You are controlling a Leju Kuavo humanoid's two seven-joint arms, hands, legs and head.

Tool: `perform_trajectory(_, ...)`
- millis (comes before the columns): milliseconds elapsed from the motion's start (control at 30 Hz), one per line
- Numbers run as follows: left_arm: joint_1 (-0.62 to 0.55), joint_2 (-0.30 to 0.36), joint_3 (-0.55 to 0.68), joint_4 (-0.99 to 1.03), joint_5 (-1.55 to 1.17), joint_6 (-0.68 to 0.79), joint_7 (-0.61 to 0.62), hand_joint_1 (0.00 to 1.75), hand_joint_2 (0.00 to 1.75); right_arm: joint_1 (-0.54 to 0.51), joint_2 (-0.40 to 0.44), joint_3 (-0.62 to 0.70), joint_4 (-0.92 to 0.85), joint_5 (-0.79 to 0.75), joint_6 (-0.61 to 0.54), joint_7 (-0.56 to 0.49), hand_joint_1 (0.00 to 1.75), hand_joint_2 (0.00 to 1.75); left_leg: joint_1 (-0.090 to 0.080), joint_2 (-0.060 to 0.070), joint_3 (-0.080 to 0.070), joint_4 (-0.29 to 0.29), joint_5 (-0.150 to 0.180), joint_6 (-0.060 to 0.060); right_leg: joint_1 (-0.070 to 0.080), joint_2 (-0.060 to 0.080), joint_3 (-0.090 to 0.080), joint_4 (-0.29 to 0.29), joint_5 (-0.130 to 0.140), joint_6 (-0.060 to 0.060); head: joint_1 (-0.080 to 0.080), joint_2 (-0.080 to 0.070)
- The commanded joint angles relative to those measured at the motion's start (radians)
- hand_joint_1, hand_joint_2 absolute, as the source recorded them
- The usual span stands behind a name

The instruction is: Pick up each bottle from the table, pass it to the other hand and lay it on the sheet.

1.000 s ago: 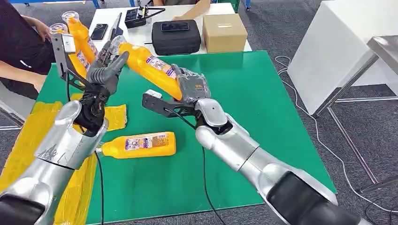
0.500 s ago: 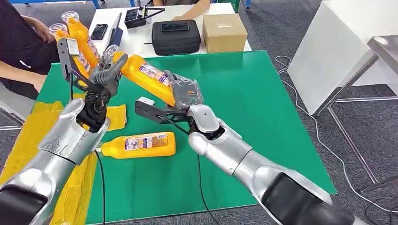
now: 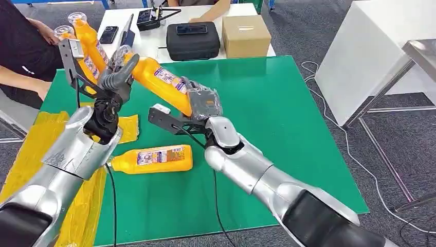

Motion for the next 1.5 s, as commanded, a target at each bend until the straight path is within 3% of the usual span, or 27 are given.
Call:
perform_trajectory(33,-0.020,-0.070,-0.133,-0.088,0.026,0.007,0.053,0.00,1.75,-0.065,0.049,0.027,0.080,0.011,0.005,-0.040,1.75,1.75,0.000,-0.001,0.001,0.000,-0.001,-0.001,0.000,-0.002,0.002,0.000,-0.001,0.000,0.000,0.000)
perform_trajectory(200,0.010,-0.102,-0.175,-0.117,0.033,0.028,0.072,0.00,1.75,-0.078,0.063,0.042,0.054,0.040,0.008,-0.019,1.75,1.75,0.000,-0.003,0.004,0.001,-0.003,-0.002,0.000,-0.005,0.006,0.000,-0.004,0.001,0.000,0.000)
perform_trajectory(1000,0.016,-0.096,-0.182,-0.126,0.036,0.023,0.074,0.00,1.75,-0.082,0.062,0.033,0.050,0.047,-0.001,-0.012,1.75,1.75,0.000,-0.001,0.001,0.001,-0.001,-0.001,0.000,-0.002,0.002,0.000,-0.002,0.000,0.000,0.000)
perform_trajectory(1133,0.070,-0.001,-0.208,-0.259,0.083,0.048,0.142,0.00,1.75,-0.075,0.012,-0.014,0.097,0.029,-0.083,-0.185,1.75,1.75,0.000,0.000,0.002,0.000,-0.001,-0.001,0.000,-0.001,0.002,-0.001,-0.001,0.000,0.000,0.000)
perform_trajectory(1300,0.058,0.007,-0.201,-0.232,0.096,0.056,0.124,0.00,1.75,-0.081,0.013,-0.061,0.095,0.020,-0.069,-0.218,1.75,1.75,0.000,0.000,0.001,0.000,-0.002,-0.001,0.000,-0.001,0.002,0.000,-0.001,0.000,0.000,0.000)
perform_trajectory(1333,0.054,0.006,-0.193,-0.224,0.091,0.056,0.110,0.00,1.75,-0.075,0.015,-0.071,0.090,0.017,-0.066,-0.215,1.75,1.75,-0.001,0.000,0.001,0.000,-0.001,-0.001,0.000,-0.001,0.001,0.000,-0.001,0.000,0.000,0.000)
perform_trajectory(1400,0.020,-0.058,-0.188,-0.157,0.029,0.065,0.026,0.00,1.75,-0.091,0.055,-0.093,0.094,0.026,-0.053,-0.064,1.75,1.75,0.000,-0.001,0.001,0.000,-0.001,-0.002,0.000,-0.002,0.002,0.000,-0.001,0.000,0.000,0.000)
perform_trajectory(1500,0.001,-0.092,-0.196,-0.122,0.023,0.063,0.023,0.00,1.75,-0.100,0.064,-0.089,0.073,0.032,-0.036,-0.034,1.75,1.75,0.000,-0.001,-0.001,0.002,-0.001,-0.001,0.001,-0.002,0.000,0.001,-0.001,0.000,0.000,0.000)
